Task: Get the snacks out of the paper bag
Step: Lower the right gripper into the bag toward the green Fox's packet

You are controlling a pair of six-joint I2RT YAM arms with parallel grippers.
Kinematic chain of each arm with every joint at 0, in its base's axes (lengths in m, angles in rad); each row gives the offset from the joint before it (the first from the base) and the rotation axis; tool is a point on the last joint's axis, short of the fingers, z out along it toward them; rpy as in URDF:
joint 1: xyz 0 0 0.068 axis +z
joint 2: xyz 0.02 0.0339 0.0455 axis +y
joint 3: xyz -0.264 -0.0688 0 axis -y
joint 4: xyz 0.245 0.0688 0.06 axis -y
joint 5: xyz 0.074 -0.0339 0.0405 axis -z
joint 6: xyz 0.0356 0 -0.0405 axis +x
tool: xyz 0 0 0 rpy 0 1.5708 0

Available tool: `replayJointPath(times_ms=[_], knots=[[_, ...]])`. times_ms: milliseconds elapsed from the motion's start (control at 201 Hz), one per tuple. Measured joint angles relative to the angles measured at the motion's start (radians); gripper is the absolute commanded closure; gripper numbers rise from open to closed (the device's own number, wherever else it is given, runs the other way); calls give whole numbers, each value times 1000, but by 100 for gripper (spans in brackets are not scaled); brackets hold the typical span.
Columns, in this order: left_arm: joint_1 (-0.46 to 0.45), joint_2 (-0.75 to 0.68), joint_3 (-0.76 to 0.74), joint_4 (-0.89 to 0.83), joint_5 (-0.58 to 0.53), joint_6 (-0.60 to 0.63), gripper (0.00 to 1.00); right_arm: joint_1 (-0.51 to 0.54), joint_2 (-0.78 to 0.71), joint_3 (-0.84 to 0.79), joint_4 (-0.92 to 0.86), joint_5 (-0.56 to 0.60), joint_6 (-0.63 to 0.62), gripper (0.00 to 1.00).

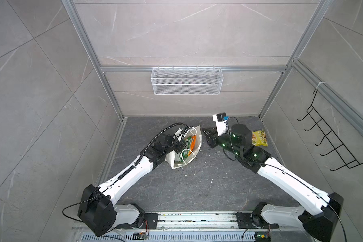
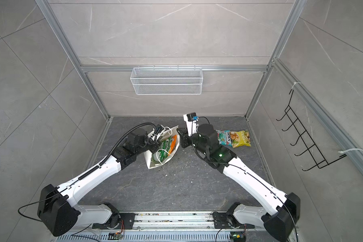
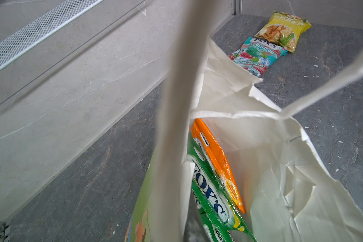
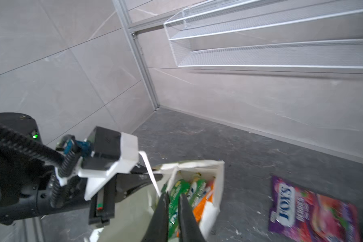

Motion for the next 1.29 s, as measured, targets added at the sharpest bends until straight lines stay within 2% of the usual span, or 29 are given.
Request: replayJointPath(times_ms=[124, 214, 587, 762, 931, 1289], knots=[[0, -15, -2, -1, 0, -3, 100, 1, 92, 5, -37, -88, 14, 88], [0, -22, -3, -1, 0, -4, 100, 6, 130, -20, -47, -103, 14, 89], [-1, -33, -11, 10, 11, -39, 100, 24, 114, -313, 53, -26, 85, 83], [-3, -29, -11, 12, 35, -45, 100, 24, 114, -329, 97, -24, 86, 80], [-7, -22, -11, 12, 55, -65, 100, 26, 121, -341, 110, 31, 129, 71], [-20, -8, -27, 25, 93, -125, 100, 51, 224, -240, 122, 156, 322, 71]])
